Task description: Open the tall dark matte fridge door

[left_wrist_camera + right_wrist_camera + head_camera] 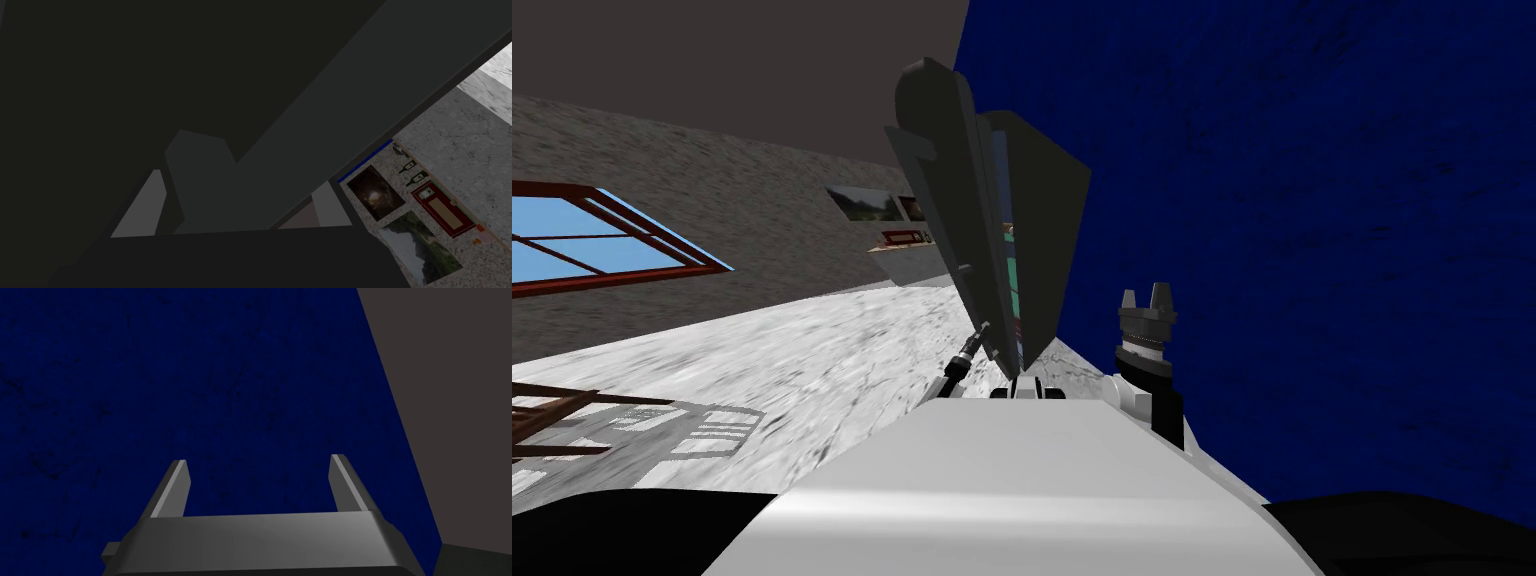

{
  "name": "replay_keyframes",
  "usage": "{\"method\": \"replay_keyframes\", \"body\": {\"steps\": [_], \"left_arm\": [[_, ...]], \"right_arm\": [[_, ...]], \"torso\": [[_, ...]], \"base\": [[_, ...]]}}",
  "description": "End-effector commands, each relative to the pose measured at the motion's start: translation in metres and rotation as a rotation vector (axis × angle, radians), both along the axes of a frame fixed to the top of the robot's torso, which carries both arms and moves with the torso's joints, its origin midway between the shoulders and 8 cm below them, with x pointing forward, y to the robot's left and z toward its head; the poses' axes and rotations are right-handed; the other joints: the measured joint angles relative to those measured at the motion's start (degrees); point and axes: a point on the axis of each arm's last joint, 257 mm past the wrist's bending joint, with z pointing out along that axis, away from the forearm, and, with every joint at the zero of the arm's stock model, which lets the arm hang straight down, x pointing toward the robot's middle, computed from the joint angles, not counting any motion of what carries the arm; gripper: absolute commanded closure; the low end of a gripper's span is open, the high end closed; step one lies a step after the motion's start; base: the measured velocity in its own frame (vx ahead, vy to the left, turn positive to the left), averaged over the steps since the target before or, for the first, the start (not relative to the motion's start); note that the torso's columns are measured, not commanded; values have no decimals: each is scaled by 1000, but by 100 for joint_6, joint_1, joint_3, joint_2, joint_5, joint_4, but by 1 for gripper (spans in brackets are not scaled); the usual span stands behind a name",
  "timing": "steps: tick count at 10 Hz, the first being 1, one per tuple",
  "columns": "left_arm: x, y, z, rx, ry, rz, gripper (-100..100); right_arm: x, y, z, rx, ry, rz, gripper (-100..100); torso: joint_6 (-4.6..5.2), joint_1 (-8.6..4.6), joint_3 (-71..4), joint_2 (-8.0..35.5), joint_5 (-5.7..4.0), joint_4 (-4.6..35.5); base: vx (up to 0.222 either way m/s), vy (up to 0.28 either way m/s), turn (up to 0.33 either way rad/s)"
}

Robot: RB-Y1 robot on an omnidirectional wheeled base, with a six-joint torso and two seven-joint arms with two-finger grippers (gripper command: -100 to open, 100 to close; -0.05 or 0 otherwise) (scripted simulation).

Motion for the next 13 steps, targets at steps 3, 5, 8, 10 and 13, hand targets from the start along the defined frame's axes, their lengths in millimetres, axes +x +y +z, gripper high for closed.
{"method": "replay_keyframes", "body": {"steps": [3,5,8,10,13], "left_arm": [[-24,38,-32,-10,64,26,100],[-24,38,-32,-10,64,26,100],[-37,78,-38,-13,74,48,100],[-51,118,-40,-15,79,73,100],[-60,154,-28,-13,58,92,100]], "right_arm": [[0,0,0,0,0,0,0],[0,0,0,0,0,0,0],[0,0,0,0,0,0,0],[0,0,0,0,0,0,0],[0,0,0,0,0,0,0]], "torso": [[-11,48,4,1,16,-6],[-1,37,-5,-14,13,-8],[-8,77,17,19,19,18],[0,70,3,-2,-3,34],[-4,34,-6,-12,6,20]], "base": [[-45,27,-100],[5,-6,3],[-79,39,-224],[-107,47,-310],[-42,22,-90]]}}
